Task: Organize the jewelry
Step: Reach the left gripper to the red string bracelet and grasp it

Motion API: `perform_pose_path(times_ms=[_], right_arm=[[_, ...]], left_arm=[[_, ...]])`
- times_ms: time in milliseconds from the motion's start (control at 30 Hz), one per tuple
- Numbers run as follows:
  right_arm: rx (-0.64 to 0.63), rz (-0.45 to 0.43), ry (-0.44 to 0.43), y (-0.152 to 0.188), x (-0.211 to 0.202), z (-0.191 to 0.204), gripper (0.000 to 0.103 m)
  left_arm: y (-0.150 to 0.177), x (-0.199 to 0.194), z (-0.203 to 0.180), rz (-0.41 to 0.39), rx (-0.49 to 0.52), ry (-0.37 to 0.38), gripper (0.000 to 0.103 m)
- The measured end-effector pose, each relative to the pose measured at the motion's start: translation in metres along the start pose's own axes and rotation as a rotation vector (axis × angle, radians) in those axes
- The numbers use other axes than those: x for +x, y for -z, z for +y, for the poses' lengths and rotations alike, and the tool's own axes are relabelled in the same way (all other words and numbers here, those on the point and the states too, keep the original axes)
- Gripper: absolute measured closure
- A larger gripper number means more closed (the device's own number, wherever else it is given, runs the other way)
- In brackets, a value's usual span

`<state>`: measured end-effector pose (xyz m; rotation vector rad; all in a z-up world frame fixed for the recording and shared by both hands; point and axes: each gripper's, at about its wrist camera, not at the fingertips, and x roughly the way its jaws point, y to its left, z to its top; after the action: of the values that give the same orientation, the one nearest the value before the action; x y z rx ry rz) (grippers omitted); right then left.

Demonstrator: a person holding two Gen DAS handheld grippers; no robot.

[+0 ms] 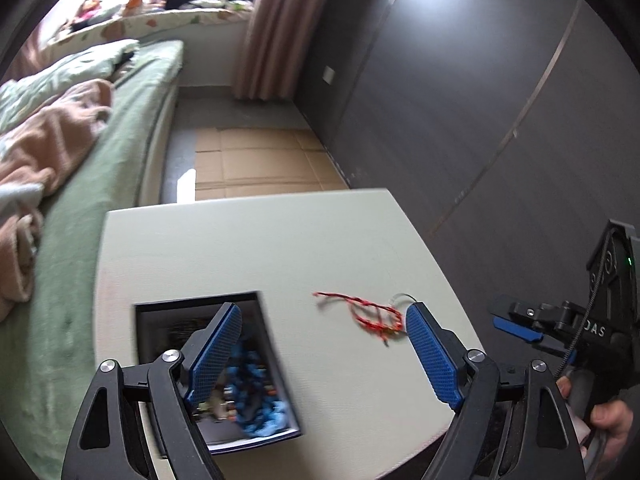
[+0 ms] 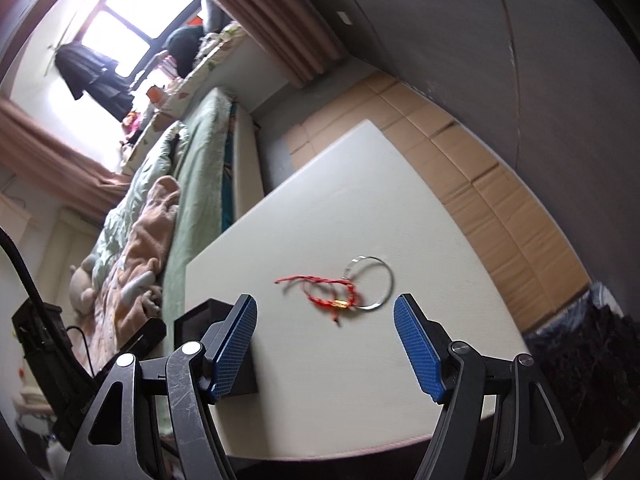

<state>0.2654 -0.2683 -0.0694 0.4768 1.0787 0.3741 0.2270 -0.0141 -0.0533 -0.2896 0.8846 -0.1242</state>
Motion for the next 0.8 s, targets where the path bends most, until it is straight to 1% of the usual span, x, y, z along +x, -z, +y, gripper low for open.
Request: perform_pose_path(times_ms=[100,167,200,300,367,400,500,600,667,733,800], right_arm=[[0.046,0.013,0.009,-0.004,0.001,-0.016,0.031],[0.072,0.003,0.002,-0.007,-0.003,-0.024,0.031],[0.083,-0.004,-0.006,-0.008,-0.006,-0.027,0.031],[0.121,-0.023,-0.012,-0.011,-0.014,-0.040,0.031],[0.143,-0.027,-0.013,-0.013,-0.016,-0.047,0.031],[0.151,-0.027,-0.016,-0.014,-0.017,-0.049,0.031],[0.177,-0.043,-0.026,-0.016,-0.024,-0.058,0.031],[0.188,-0.051,-0.028,-0.015,-0.029,-0.065,0.031],[0.200,-0.051,-0.020,-0.015,-0.032,-0.070,0.031],[0.211,-0.053,-0.015,-0.015,-0.034,-0.075,0.031],[0.219,-0.056,-0.021,-0.015,-0.037,-0.078,0.031]], left_arm=[[-0.001,0.014,-0.017,0.048,0.019,-0.016,0.024],[-0.002,0.023,-0.026,0.084,0.008,-0.004,0.037],[-0.002,0.028,-0.031,0.103,0.003,-0.003,0.038],[-0.003,0.043,-0.045,0.133,0.015,-0.042,0.039],[-0.002,0.054,-0.051,0.166,0.020,-0.060,0.047],[-0.002,0.062,-0.053,0.192,0.018,-0.066,0.049],[-0.001,0.076,-0.057,0.221,0.021,-0.102,0.050],[-0.001,0.087,-0.059,0.242,0.024,-0.147,0.050],[-0.001,0.094,-0.057,0.257,0.017,-0.172,0.057],[0.000,0.103,-0.054,0.270,-0.001,-0.194,0.059],[-0.001,0.110,-0.051,0.283,-0.022,-0.201,0.061]])
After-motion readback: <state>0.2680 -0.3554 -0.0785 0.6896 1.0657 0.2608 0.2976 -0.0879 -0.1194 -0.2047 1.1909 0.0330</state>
